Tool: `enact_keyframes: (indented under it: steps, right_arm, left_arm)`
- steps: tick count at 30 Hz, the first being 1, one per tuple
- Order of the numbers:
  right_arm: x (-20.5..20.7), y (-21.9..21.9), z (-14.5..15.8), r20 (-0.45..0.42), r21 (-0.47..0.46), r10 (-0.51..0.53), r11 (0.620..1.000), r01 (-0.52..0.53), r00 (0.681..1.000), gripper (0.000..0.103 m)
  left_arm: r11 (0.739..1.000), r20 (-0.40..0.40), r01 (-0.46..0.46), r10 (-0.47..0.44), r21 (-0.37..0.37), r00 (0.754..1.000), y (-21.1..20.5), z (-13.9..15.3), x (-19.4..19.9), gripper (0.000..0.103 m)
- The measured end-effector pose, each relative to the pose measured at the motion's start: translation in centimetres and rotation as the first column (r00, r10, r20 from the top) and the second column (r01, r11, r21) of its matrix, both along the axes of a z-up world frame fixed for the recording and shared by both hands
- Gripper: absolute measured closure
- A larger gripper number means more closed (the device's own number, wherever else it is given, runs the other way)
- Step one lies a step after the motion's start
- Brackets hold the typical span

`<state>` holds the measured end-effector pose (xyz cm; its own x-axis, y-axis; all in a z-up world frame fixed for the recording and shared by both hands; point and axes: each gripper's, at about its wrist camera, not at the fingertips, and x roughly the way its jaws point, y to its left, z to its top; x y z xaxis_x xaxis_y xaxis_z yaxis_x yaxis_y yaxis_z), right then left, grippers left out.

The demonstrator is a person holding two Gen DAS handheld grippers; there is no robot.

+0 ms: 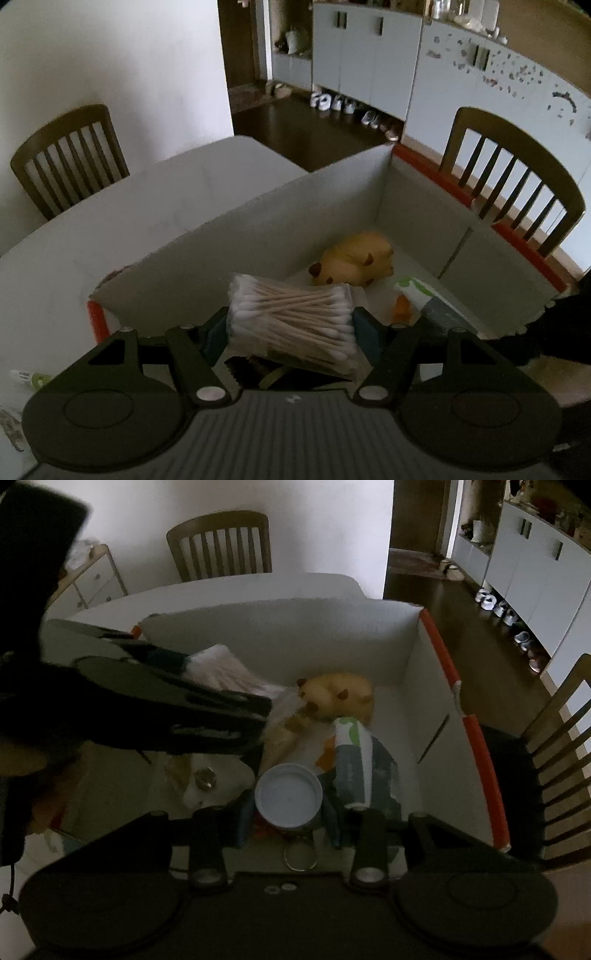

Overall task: Organize objects
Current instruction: 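Carry the swab bag and white lid into the shoebox and open both tools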

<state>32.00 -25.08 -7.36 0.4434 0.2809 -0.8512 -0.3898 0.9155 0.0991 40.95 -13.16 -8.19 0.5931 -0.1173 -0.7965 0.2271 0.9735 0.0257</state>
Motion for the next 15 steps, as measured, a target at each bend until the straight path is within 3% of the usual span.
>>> enact_keyframes:
  steps: [15]
  right_arm:
    - [0.6,0.4,-2.0,-0.022,-0.056,0.003,0.998,-0.004,1.000,0.064]
  left_arm:
    - [1.000,-0.080,-0.031,0.031,-0.004,0.996,-0.2,-1.7,1.9,0.033]
